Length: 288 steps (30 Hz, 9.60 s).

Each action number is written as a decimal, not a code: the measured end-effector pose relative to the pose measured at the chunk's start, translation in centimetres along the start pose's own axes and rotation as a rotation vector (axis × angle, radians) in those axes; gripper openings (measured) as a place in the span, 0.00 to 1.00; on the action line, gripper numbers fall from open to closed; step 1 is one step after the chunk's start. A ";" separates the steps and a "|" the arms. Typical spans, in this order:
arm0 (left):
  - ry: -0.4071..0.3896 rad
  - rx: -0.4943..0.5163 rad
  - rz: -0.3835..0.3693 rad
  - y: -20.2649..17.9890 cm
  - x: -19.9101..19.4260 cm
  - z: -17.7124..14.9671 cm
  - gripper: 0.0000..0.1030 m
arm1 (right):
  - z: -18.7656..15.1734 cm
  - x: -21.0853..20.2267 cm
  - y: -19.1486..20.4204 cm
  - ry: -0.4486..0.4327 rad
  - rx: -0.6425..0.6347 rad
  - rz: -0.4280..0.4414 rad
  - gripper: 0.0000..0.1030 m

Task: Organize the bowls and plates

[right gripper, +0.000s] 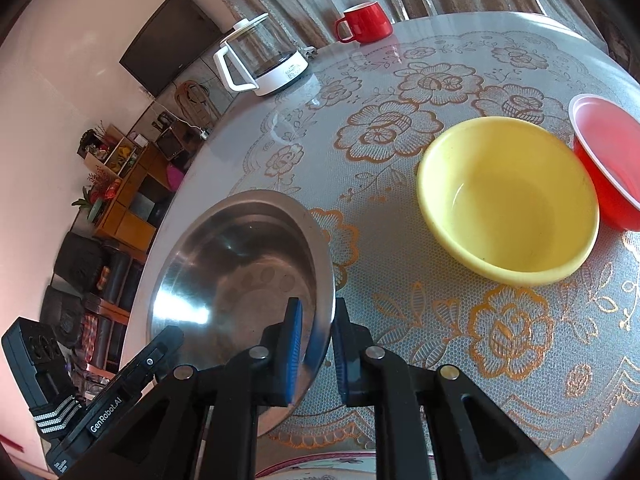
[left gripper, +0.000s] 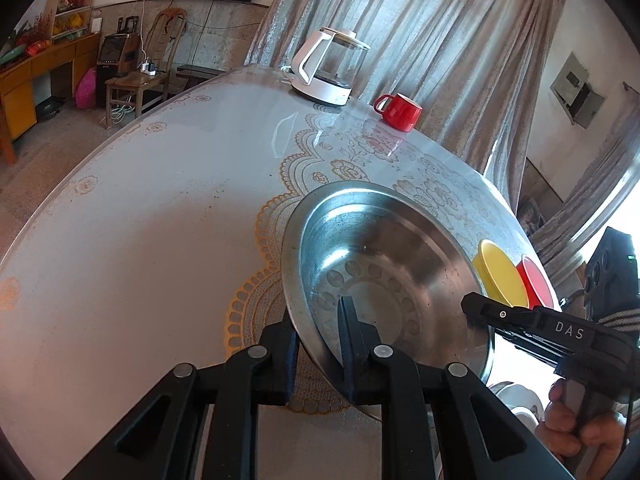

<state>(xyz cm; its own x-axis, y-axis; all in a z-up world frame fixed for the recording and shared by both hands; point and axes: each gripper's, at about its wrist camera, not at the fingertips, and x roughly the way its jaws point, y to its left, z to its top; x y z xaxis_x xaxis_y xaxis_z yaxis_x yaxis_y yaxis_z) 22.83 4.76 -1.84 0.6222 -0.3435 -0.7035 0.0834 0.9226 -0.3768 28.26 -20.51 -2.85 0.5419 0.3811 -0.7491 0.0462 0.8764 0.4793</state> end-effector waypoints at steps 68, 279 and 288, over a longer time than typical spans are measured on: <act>-0.136 -0.265 0.296 9.9 -15.4 -7.6 0.36 | -10.2 -9.7 5.7 -0.105 -0.325 0.001 0.41; 0.021 -0.213 0.021 6.3 -10.2 -5.7 0.11 | -9.6 1.0 13.2 0.191 -0.336 0.124 0.22; 0.007 -0.196 0.046 6.2 -10.2 -5.8 0.16 | -9.8 0.9 13.7 0.152 -0.390 0.081 0.24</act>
<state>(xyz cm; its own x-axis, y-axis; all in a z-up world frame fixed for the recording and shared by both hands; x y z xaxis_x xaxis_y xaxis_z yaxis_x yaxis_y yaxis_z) 12.49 12.95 -0.52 0.6165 -0.3034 -0.7266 -0.0991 0.8856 -0.4538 21.15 -5.25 -1.48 0.3996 0.4672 -0.7887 -0.3282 0.8763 0.3528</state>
